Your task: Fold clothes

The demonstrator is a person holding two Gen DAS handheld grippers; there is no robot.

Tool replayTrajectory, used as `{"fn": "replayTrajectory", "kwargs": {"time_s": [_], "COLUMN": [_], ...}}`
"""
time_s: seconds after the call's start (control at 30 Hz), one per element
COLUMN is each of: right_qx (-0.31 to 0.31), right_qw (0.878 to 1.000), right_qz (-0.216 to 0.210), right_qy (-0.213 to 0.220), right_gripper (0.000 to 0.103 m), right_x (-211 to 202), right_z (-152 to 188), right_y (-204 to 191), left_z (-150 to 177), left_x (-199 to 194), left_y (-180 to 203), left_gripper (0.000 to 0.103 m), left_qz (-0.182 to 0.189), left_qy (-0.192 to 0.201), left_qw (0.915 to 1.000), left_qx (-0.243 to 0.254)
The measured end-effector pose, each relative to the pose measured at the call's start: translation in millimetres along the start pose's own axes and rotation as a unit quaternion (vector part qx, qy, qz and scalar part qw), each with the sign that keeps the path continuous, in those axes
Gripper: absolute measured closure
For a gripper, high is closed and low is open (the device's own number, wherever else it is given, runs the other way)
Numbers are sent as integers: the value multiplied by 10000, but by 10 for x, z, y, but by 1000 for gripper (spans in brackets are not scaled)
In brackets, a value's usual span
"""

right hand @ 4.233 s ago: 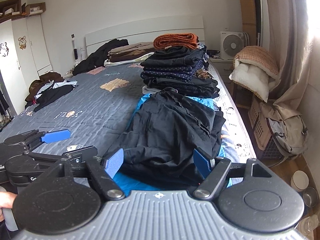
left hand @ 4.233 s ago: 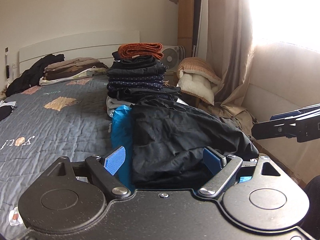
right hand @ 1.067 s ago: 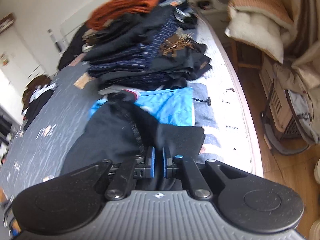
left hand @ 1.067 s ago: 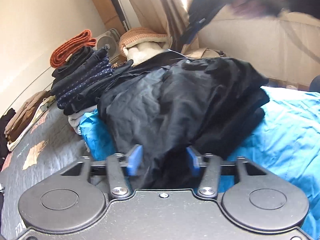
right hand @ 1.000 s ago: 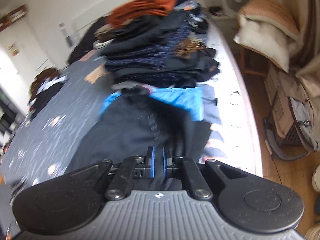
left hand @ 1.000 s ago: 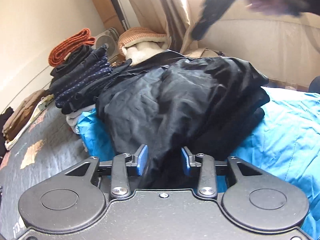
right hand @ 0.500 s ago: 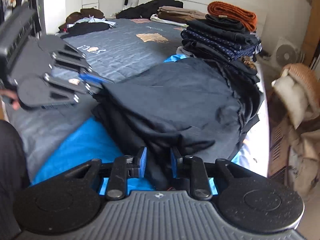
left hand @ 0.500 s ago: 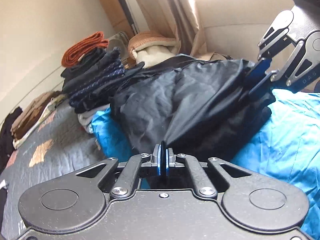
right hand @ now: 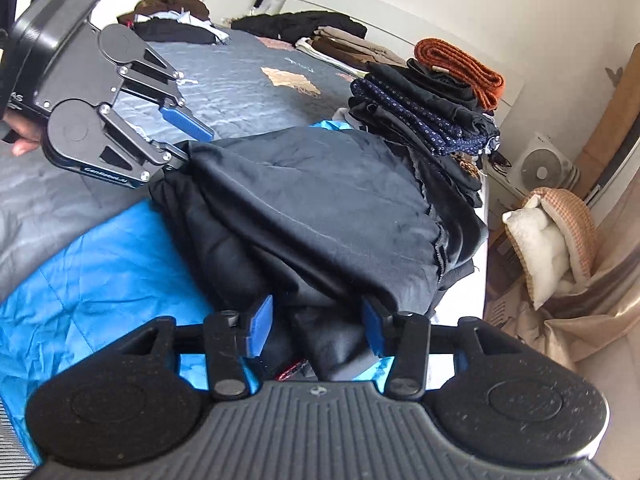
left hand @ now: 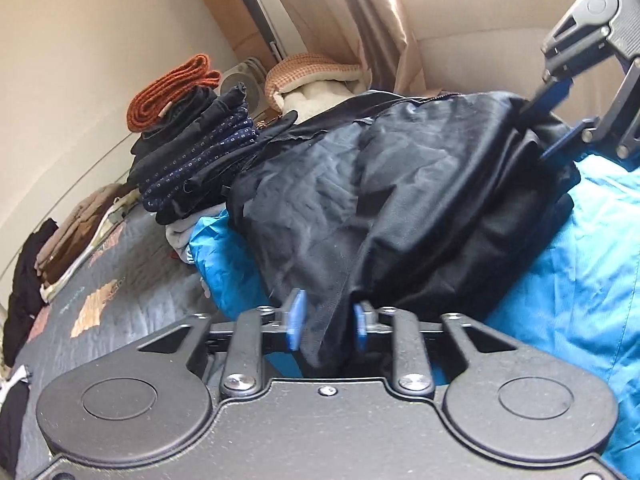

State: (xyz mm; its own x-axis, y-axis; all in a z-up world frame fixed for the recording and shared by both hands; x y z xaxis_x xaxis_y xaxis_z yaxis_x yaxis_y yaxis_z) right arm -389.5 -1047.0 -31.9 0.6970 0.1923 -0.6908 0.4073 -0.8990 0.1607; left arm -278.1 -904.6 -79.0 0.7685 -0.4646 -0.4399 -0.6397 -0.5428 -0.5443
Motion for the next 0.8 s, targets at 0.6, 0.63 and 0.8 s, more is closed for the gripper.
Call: {"fn": "replayTrajectory", "kwargs": {"time_s": [0.6,0.63,0.8], "right_qx": [548,695,1711], "right_qw": [9962,9946,9723], "right_qz": [-680,-773,-1502], "right_qy": [-71,-13,533], "right_gripper": [99,96,84], "right_x": [-185,-228,-593], "right_z": [136,140,82], "right_y": [59,89,449], "left_z": [239,238,129], "left_x": [-166,-210,-513], "left_y": [-123,-146,-293], "left_gripper": [78,73,47], "left_qz": [395,441,629], "left_qy": [-571,-597,-307], "left_qw": [9976,9972,9969], "left_qx": [26,-28,-368]}}
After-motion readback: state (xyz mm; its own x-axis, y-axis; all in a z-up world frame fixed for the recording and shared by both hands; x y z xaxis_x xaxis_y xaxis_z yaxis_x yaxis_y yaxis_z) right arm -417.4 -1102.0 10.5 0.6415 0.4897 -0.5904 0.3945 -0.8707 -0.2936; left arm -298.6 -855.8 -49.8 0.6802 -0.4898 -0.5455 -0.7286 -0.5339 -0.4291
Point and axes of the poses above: each gripper's, at about its wrist camera, not at the fingertips, and x roughly the way its jaws point, y to its right, z to its underside, the point moved 2 cm from there along x, roughly the way its jaws point, and after that the axes turned 14 degrees about -z, right-handed, at the moved point
